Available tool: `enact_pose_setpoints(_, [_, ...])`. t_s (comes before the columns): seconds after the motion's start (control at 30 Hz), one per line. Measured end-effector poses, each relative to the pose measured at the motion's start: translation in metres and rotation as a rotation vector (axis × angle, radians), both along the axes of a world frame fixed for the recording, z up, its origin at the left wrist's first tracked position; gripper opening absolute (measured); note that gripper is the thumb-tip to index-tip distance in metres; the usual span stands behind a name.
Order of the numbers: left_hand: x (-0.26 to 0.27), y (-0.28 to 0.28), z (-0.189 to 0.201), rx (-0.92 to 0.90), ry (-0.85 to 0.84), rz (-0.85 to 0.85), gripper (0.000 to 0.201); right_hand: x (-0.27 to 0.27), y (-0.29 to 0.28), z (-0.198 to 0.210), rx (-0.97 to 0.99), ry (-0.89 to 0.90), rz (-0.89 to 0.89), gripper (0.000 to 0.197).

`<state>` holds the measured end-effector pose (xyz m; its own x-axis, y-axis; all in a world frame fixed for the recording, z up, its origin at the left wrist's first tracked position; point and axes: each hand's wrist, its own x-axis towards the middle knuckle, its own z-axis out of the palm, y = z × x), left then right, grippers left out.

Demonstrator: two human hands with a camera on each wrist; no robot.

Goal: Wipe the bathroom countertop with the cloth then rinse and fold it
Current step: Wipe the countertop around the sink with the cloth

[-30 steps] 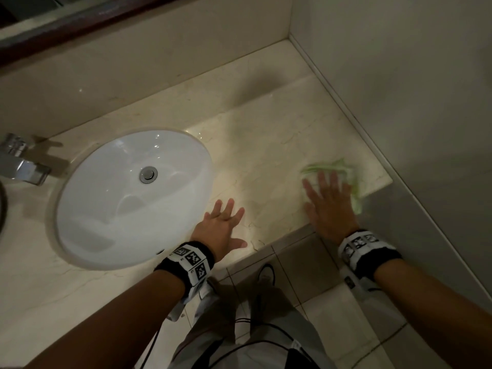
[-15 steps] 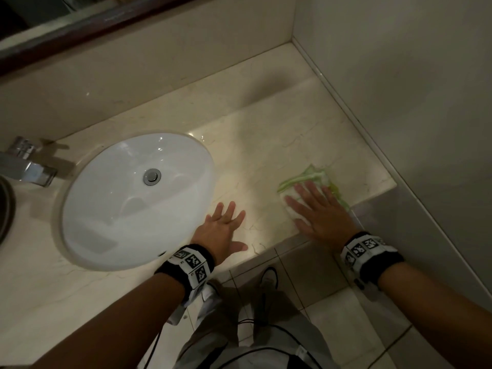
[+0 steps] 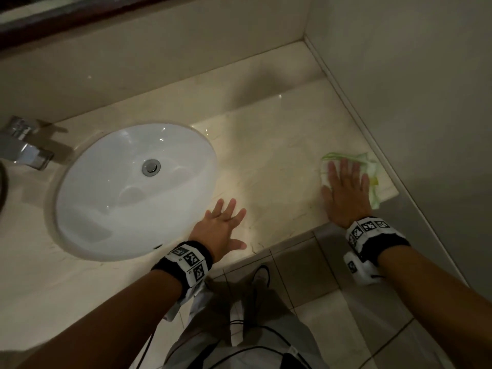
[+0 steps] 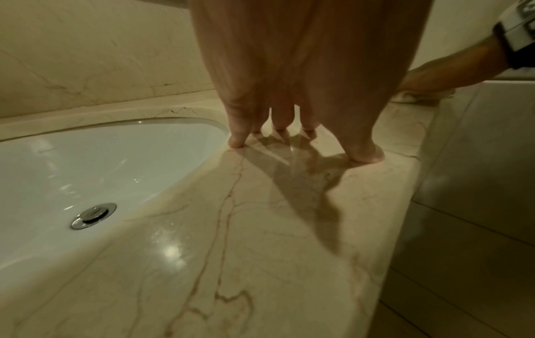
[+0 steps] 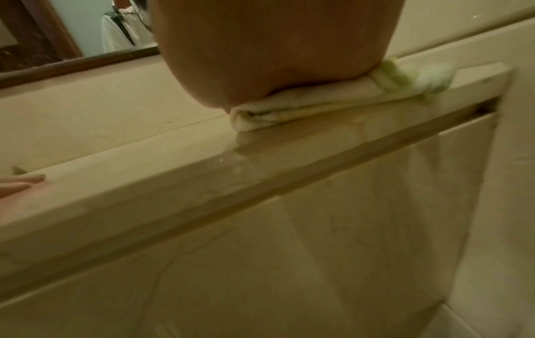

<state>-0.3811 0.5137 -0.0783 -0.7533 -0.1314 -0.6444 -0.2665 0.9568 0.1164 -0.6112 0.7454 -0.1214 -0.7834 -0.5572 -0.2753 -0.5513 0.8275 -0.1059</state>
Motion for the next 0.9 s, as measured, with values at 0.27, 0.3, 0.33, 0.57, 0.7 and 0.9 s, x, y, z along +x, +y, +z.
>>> enact_pose_setpoints(0.27, [-0.002, 0.0, 0.003, 0.014, 0.006, 0.018, 0.086, 0.097, -0.091, 0.0, -0.112, -0.015, 0.467, 0.065])
enact_pose_setpoints(0.3, [-0.002, 0.0, 0.004, 0.018, 0.007, 0.021, 0.086, 0.102, -0.092, -0.001, -0.119, -0.012, 0.489, 0.064])
enact_pose_setpoints(0.33, [-0.002, 0.0, 0.004, 0.02, 0.006, 0.022, 0.086, 0.102, -0.09, -0.002, -0.124, 0.0, 0.503, 0.063])
enact_pose_setpoints(0.57, [-0.002, 0.0, 0.006, 0.018, -0.012, 0.014, 0.086, 0.053, -0.065, 0.001, -0.107, 0.013, 0.471, 0.063])
enact_pose_setpoints(0.7, [-0.003, 0.0, 0.007, 0.016, -0.019, 0.014, 0.086, -0.003, -0.03, 0.005, -0.028, 0.041, 0.288, 0.067])
enact_pose_setpoints(0.9, [-0.002, 0.001, 0.008, 0.011, -0.025, 0.01, 0.086, -0.054, 0.013, 0.007, 0.053, -0.041, 0.044, 0.071])
